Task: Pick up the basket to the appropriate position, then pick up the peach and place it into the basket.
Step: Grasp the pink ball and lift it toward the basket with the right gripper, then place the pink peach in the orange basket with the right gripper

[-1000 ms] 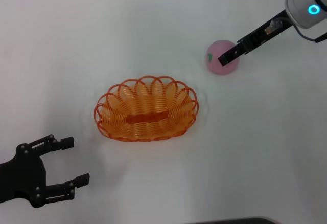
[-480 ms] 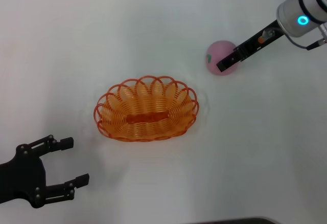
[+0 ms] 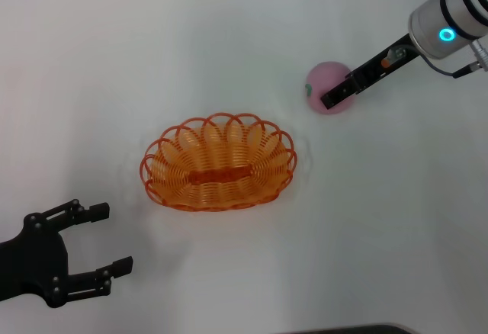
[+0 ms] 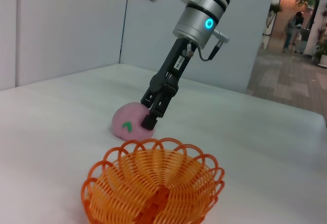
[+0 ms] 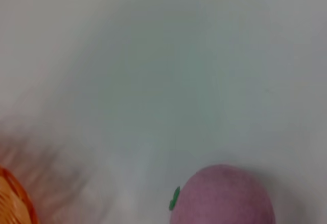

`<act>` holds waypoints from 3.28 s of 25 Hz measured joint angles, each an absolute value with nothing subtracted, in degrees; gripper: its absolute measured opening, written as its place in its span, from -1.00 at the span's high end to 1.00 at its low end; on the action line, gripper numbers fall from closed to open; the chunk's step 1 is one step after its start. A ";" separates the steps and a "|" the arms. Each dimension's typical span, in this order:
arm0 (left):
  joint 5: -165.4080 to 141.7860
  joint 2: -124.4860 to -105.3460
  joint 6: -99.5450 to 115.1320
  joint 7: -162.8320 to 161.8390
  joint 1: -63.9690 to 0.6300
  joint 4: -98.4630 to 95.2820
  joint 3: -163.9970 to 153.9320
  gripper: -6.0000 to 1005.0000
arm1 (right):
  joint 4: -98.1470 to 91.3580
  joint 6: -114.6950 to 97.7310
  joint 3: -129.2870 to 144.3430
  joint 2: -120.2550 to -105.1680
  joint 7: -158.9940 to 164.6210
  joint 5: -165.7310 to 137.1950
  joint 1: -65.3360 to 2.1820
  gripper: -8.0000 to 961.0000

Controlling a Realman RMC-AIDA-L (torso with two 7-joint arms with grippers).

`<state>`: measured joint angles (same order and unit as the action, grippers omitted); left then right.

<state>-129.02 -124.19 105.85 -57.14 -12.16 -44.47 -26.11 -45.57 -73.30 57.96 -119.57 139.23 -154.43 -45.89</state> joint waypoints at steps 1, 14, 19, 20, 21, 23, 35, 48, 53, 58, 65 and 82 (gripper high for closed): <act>-129.02 -124.19 105.72 -57.17 -12.19 -44.47 -26.11 -0.71 | -45.57 -73.30 57.98 -119.59 139.34 -154.42 -45.93 -0.92; -129.02 -124.19 105.78 -57.64 -11.77 -44.47 -25.84 -0.71 | -45.47 -74.43 59.39 -119.68 139.66 -154.08 -46.66 -0.34; -129.02 -124.19 105.82 -58.21 -11.71 -44.47 -25.81 -0.71 | -45.92 -74.55 59.43 -119.71 139.66 -153.63 -46.63 0.20; -129.02 -124.19 105.82 -58.21 -11.72 -44.47 -25.81 -0.71 | -45.98 -74.71 59.43 -119.71 139.67 -153.53 -46.60 0.23; -129.02 -124.19 105.82 -58.21 -11.72 -44.47 -25.81 -0.70 | -46.01 -75.02 59.38 -119.71 139.69 -153.42 -46.57 0.25; -128.97 -124.19 105.82 -58.24 -11.74 -44.48 -25.82 -0.70 | -46.08 -75.66 59.20 -119.71 139.73 -153.24 -46.56 0.30; -128.57 -124.19 106.02 -58.29 -11.77 -43.94 -25.25 -0.70 | -53.83 -84.10 58.20 -119.52 139.74 -146.57 -43.33 0.53; -129.00 -124.10 105.70 -58.27 -11.95 -43.59 -25.04 -0.70 | -57.97 -91.20 58.35 -119.78 137.69 -128.61 -40.08 0.53; -128.84 -124.10 105.69 -58.27 -11.95 -43.61 -24.88 -0.70 | -50.68 -87.13 60.74 -119.97 133.31 -123.43 -41.34 0.52; -128.66 -124.10 105.83 -58.27 -11.96 -43.57 -24.45 -0.70 | -43.04 -83.84 61.67 -120.06 128.75 -122.97 -44.16 0.52; -128.63 -124.10 105.54 -58.27 -11.95 -43.12 -24.21 -0.70 | -38.54 -79.78 66.71 -120.20 127.15 -122.78 -45.96 0.45; -128.49 -124.02 106.00 -58.36 -12.13 -42.98 -22.90 -0.70 | -38.69 -80.06 68.13 -119.80 125.56 -118.25 -43.43 -0.63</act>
<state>-128.49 -124.02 106.00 -58.36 -12.13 -42.98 -22.90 -38.69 -80.06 68.13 -119.80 125.56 -118.25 -43.43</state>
